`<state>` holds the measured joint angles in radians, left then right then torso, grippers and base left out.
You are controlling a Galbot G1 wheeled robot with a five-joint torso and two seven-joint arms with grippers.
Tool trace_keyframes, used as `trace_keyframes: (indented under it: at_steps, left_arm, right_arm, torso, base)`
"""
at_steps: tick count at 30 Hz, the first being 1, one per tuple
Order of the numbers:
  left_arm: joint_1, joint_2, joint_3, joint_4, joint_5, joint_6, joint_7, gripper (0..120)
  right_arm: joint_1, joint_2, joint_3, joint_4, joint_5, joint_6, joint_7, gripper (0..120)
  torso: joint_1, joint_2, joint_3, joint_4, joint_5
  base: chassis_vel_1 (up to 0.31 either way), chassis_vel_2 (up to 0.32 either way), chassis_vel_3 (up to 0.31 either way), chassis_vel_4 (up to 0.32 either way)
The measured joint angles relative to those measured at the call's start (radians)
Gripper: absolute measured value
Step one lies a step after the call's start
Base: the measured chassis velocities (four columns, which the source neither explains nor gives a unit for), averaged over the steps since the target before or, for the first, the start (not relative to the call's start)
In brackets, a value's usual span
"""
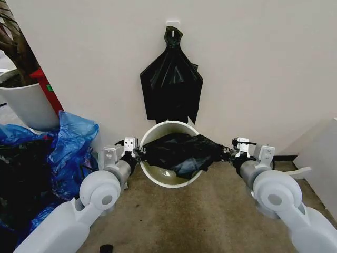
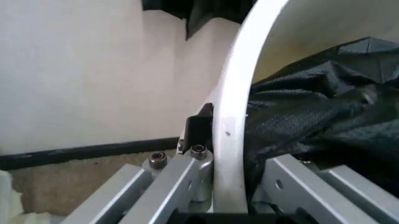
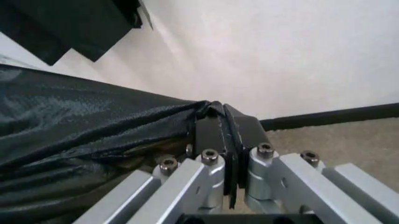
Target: Place the garbage bag over the trash bin.
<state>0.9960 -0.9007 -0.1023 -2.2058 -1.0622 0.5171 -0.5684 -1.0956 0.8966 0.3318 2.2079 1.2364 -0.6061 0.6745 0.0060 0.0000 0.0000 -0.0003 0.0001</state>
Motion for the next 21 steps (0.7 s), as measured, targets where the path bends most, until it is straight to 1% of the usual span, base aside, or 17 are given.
trace_keyframes:
  at_steps: [4, 10, 11, 12, 13, 18, 19, 21]
  left_arm:
    - [0.017, 0.005, 0.0, -0.01, -0.001, -0.012, 0.016, 2]
    - [0.02, 0.007, 0.0, -0.019, -0.001, -0.025, 0.021, 2]
    - [0.02, 0.007, 0.0, -0.019, 0.0, -0.029, 0.02, 2]
    - [0.02, 0.007, 0.0, -0.019, 0.0, -0.029, 0.02, 2]
    - [0.019, 0.006, 0.0, -0.017, 0.0, -0.031, 0.018, 2]
    - [0.012, -0.014, 0.004, 0.016, 0.012, -0.04, -0.006, 2]
    - [0.012, -0.014, 0.004, 0.016, 0.012, -0.04, -0.006, 2]
    - [0.011, -0.023, 0.01, 0.036, 0.023, -0.047, -0.009, 2]
  right_arm:
    - [-0.023, -0.003, 0.027, -0.04, -0.022, -0.004, -0.109, 0]
    - [-0.033, -0.007, 0.032, -0.032, -0.035, -0.008, -0.125, 0]
    - [-0.035, -0.009, 0.035, -0.019, -0.036, -0.01, -0.113, 4]
    - [-0.035, -0.009, 0.035, -0.019, -0.036, -0.01, -0.113, 4]
    - [-0.037, -0.011, 0.038, -0.008, -0.035, -0.01, -0.102, 7]
    - [-0.055, -0.047, 0.076, 0.09, 0.011, -0.011, -0.004, 29]
    - [-0.055, -0.047, 0.076, 0.09, 0.011, -0.011, -0.004, 29]
    - [-0.053, -0.061, 0.087, 0.13, 0.062, -0.011, 0.059, 36]
  torso:
    - [0.0, 0.0, 0.0, 0.0, 0.0]
    - [0.0, 0.0, 0.0, 0.0, 0.0001]
    - [0.0, 0.0, 0.0, 0.0, 0.0]
    - [0.0, 0.0, 0.0, 0.0, 0.0]
    - [0.0, 0.0, 0.0, 0.0, 0.0001]
    - [0.0, 0.0, 0.0, -0.0001, -0.0001]
    - [0.0, 0.0, 0.0, -0.0001, -0.0001]
    - [0.0, 0.0, 0.0, -0.0001, -0.0002]
  base:
    - [0.0, 0.0, 0.0, 0.0]
    - [0.0, 0.0, 0.0, 0.0]
    - [0.0, 0.0, 0.0, 0.0]
    - [0.0, 0.0, 0.0, 0.0]
    - [0.0, 0.0, 0.0, 0.0]
    - [0.0, 0.0, 0.0, 0.0]
    - [0.0, 0.0, 0.0, 0.0]
    - [0.0, 0.0, 0.0, 0.0]
